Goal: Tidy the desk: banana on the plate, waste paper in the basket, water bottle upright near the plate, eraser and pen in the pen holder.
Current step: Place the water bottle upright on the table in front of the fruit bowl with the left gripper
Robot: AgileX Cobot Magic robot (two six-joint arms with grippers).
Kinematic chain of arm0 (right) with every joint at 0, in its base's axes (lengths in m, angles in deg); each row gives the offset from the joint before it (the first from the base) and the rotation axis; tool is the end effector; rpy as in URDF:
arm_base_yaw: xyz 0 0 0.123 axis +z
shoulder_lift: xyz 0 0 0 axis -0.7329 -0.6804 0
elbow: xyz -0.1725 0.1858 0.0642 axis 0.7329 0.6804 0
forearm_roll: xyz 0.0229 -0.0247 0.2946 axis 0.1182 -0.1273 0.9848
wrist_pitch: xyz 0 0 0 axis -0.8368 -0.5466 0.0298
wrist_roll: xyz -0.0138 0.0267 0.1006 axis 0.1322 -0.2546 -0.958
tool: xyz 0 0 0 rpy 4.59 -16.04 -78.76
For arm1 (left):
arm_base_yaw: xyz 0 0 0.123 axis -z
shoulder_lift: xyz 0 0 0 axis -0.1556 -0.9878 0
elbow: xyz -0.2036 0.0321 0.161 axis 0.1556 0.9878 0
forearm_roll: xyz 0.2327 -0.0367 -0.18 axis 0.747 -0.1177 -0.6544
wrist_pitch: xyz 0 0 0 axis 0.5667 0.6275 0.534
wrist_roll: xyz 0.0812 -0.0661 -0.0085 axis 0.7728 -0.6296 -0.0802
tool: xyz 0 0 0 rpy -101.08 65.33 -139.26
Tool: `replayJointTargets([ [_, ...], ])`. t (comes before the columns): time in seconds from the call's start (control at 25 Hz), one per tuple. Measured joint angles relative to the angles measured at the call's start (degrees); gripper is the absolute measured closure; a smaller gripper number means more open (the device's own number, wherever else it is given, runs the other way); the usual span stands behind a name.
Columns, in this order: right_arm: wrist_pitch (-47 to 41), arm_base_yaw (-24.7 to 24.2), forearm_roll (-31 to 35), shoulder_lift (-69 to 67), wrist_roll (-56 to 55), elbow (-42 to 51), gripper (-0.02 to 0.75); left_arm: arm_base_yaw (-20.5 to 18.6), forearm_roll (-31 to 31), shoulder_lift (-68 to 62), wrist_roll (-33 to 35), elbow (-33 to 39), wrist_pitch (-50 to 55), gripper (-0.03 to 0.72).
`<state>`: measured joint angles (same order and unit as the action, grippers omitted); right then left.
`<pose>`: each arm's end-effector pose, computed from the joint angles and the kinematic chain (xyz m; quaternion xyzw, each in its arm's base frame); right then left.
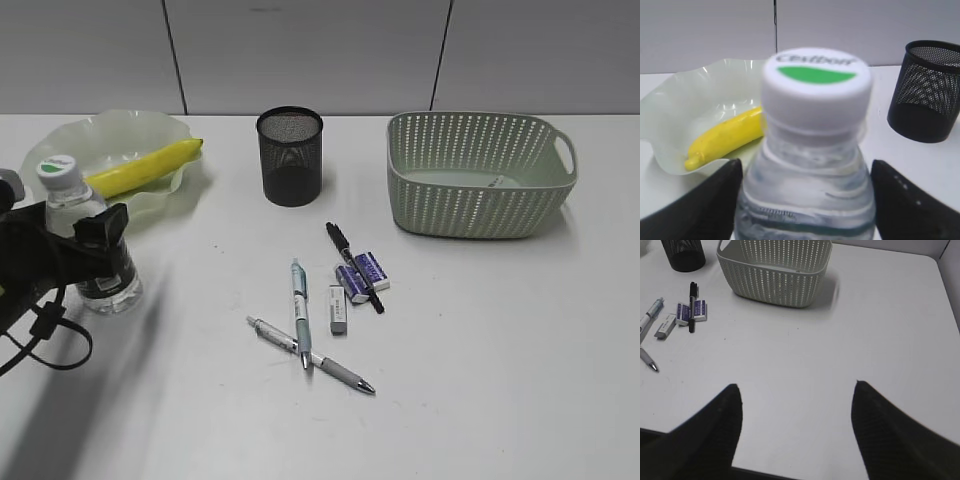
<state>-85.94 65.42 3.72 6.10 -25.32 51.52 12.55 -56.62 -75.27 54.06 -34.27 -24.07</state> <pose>0.0690 0.0126 0.2988 -0.1043 0.8353 0.0503 0.5374 0.2525 -0.0781 0.0497 0.0409 0.7799 -0.0792 0.6195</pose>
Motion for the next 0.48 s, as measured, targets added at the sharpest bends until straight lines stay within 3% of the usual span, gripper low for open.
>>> replayJointTargets([
  [0.28, 0.0, 0.0, 0.0, 0.0, 0.0, 0.0, 0.199, 0.0, -1.1, 0.0, 9.1, 0.7, -0.1, 0.115],
  [0.48, 0.0, 0.0, 0.0, 0.0, 0.0, 0.0, 0.199, 0.0, -4.4, 0.0, 10.2, 0.8, -0.1, 0.117],
])
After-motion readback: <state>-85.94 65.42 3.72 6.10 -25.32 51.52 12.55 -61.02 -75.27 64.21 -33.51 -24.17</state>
